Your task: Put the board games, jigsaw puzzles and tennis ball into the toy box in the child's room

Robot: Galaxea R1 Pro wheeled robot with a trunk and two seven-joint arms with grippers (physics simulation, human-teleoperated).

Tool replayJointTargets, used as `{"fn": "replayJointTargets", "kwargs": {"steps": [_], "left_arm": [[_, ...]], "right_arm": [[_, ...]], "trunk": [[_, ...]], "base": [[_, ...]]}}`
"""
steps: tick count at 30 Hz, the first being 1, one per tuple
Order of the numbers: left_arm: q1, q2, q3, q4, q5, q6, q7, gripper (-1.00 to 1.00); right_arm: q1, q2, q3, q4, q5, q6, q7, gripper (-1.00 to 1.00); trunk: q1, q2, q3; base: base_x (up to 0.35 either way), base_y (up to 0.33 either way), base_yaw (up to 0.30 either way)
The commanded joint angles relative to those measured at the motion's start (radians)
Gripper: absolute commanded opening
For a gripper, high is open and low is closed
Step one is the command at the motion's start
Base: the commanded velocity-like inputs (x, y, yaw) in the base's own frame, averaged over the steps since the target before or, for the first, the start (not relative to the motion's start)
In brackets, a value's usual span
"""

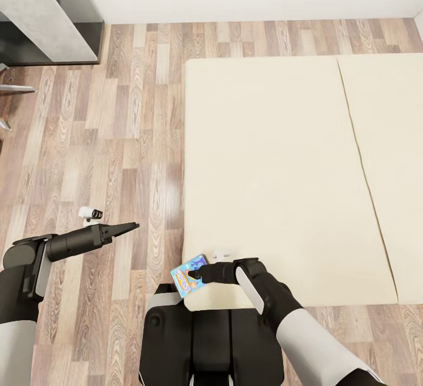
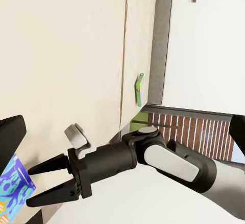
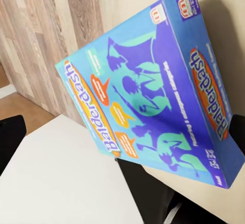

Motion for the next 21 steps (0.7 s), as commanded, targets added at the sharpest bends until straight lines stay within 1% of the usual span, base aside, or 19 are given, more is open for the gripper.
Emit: {"fn": "replayJointTargets", "kwargs": {"steps": [1,10,21], "left_arm": [[0.0,0.0,0.001,0.0,-0.001,0.011,-0.005,1.0],[0.0,0.0,0.001,0.0,0.0,0.011,-0.005,1.0],[0.0,0.0,0.0,0.0,0.0,0.011,-0.005,1.0]], "right_arm": [[0.0,0.0,0.0,-0.001,-0.001,0.004,0.001,1.0],[0.0,0.0,0.0,-0.001,-0.002,0.005,0.001,1.0],[0.0,0.002,0.0,0.001,-0.002,0.005,-0.003,1.0]], "trunk": [[0.001,-0.002,-0.001],[0.001,-0.002,-0.001],[0.001,-0.002,-0.001]], "base": [[0.0,0.0,0.0],[0.0,0.047,0.0],[0.0,0.004,0.0]]}}
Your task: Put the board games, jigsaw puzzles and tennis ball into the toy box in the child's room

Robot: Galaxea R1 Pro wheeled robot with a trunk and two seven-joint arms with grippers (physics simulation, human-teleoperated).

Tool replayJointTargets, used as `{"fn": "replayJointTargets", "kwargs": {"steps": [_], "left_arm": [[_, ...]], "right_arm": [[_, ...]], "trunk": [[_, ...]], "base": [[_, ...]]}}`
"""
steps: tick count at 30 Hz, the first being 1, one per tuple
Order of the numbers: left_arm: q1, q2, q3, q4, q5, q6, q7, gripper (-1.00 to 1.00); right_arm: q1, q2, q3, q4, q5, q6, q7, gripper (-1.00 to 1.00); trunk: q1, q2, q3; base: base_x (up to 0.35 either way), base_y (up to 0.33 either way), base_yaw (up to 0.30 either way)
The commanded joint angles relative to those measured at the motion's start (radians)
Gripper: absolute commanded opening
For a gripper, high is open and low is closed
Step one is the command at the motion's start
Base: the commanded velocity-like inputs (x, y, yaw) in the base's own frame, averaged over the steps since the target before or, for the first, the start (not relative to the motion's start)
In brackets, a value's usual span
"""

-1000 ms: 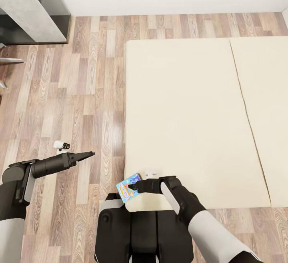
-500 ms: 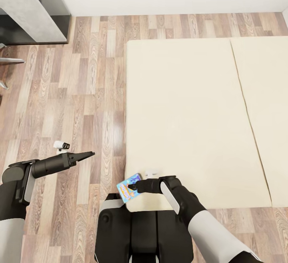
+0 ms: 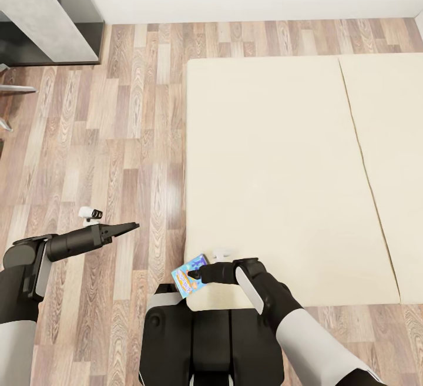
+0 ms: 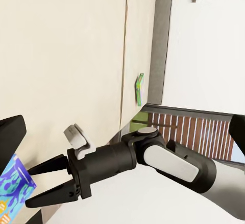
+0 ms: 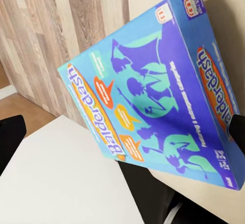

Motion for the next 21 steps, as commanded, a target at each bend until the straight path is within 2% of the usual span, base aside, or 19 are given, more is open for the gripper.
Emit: {"fn": "replayJointTargets", "kwargs": {"steps": [1,17,21], "left_arm": [[0.0,0.0,0.0,0.0,-0.001,0.011,-0.005,1.0],[0.0,0.0,0.0,0.0,-0.003,0.01,-0.005,1.0],[0.0,0.0,0.0,0.0,-0.003,0.009,-0.005,1.0]], "right_arm": [[0.0,0.0,0.0,-0.001,-0.001,0.004,0.001,1.0],[0.0,-0.009,0.0,-0.004,0.002,0.005,0.001,1.0],[0.0,-0.012,0.0,-0.037,0.001,0.02,0.001,1.0]], "trunk": [[0.001,-0.002,-0.001],[0.001,-0.002,-0.001],[0.001,-0.002,-0.001]], "base": [[0.0,0.0,0.0],[0.0,0.0,0.0],[0.0,0.0,0.0]]}}
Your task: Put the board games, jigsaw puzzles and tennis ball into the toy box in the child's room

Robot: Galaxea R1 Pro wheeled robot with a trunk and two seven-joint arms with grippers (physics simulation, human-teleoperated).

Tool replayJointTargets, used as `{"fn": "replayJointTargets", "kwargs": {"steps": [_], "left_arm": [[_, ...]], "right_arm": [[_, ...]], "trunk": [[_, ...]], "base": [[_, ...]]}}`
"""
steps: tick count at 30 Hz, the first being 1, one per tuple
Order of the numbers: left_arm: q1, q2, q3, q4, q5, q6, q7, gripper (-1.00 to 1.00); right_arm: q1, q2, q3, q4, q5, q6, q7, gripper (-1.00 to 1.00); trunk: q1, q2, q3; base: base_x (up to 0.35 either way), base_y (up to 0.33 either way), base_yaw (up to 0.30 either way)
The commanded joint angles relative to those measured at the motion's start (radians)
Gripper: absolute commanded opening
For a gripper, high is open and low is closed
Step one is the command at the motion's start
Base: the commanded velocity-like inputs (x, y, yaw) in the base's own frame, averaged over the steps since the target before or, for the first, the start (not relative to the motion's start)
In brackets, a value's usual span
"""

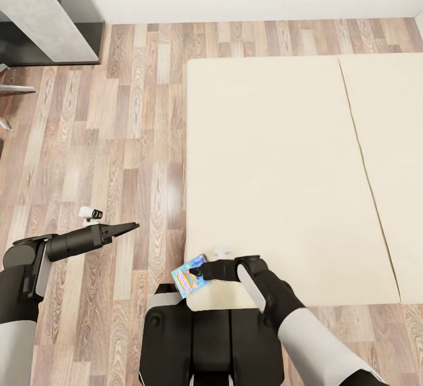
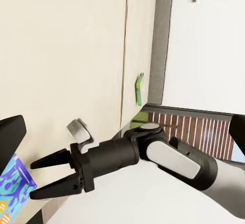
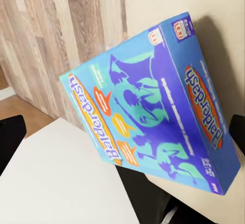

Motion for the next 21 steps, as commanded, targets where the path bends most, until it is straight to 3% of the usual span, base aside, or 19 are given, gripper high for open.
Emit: {"fn": "replayJointTargets", "kwargs": {"steps": [1,14,21], "left_arm": [[0.0,0.0,0.0,0.0,-0.001,0.011,-0.005,1.0],[0.0,0.0,0.0,0.0,-0.001,0.01,-0.005,1.0],[0.0,0.0,0.0,0.0,0.0,0.01,-0.005,1.0]], "right_arm": [[0.0,-0.001,0.0,-0.022,0.0,0.018,0.001,1.0],[0.071,-0.006,-0.003,-0.244,0.002,0.152,-0.002,1.0],[0.097,-0.007,-0.004,-0.306,0.002,0.169,-0.003,1.0]], "trunk": [[0.001,-0.001,-0.001],[0.001,-0.001,-0.001],[0.001,-0.001,-0.001]], "base": [[0.0,0.0,0.0],[0.0,0.0,0.0],[0.0,0.0,0.0]]}}
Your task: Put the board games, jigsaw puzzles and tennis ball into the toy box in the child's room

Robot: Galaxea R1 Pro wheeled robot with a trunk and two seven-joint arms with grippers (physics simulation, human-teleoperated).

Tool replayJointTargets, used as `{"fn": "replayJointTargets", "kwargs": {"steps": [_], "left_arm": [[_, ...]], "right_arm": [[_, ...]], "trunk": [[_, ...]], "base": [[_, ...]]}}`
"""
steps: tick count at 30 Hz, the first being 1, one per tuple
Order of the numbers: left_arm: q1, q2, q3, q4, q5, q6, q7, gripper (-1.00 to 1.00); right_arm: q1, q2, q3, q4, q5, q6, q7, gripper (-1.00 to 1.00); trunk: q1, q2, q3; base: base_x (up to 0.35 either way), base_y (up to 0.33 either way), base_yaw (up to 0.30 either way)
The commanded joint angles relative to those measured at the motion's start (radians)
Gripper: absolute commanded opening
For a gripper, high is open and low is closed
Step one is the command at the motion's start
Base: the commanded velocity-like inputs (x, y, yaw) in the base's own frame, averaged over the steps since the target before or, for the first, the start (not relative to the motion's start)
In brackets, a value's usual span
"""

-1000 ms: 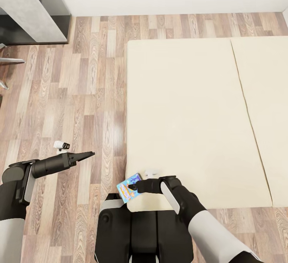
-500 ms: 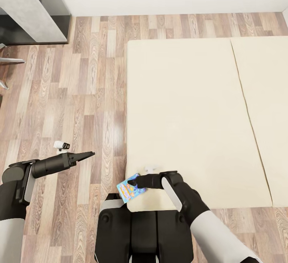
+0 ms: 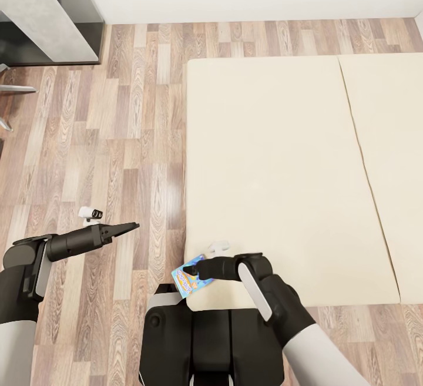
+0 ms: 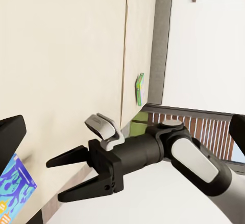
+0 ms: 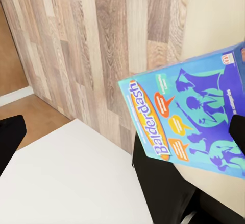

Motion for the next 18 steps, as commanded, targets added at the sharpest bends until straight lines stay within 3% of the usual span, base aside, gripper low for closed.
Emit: {"fn": "replayJointTargets", "kwargs": {"steps": [1,14,18], "left_arm": [[0.0,0.0,0.0,0.0,-0.001,0.011,-0.005,1.0],[0.0,0.0,0.0,0.0,-0.002,0.011,-0.005,1.0],[0.0,0.0,0.0,0.0,-0.002,0.011,-0.005,1.0]], "right_arm": [[0.003,0.0,-0.001,-0.007,0.004,0.007,0.004,1.0],[0.011,0.0,0.0,-0.019,0.004,0.017,0.004,1.0],[0.03,0.0,0.0,-0.068,0.004,0.014,0.004,1.0]], "trunk": [[0.001,-0.002,-0.001],[0.001,-0.002,-0.001],[0.001,-0.002,0.0]], "base": [[0.0,0.0,0.0],[0.0,0.0,0.0],[0.0,0.0,0.0]]}}
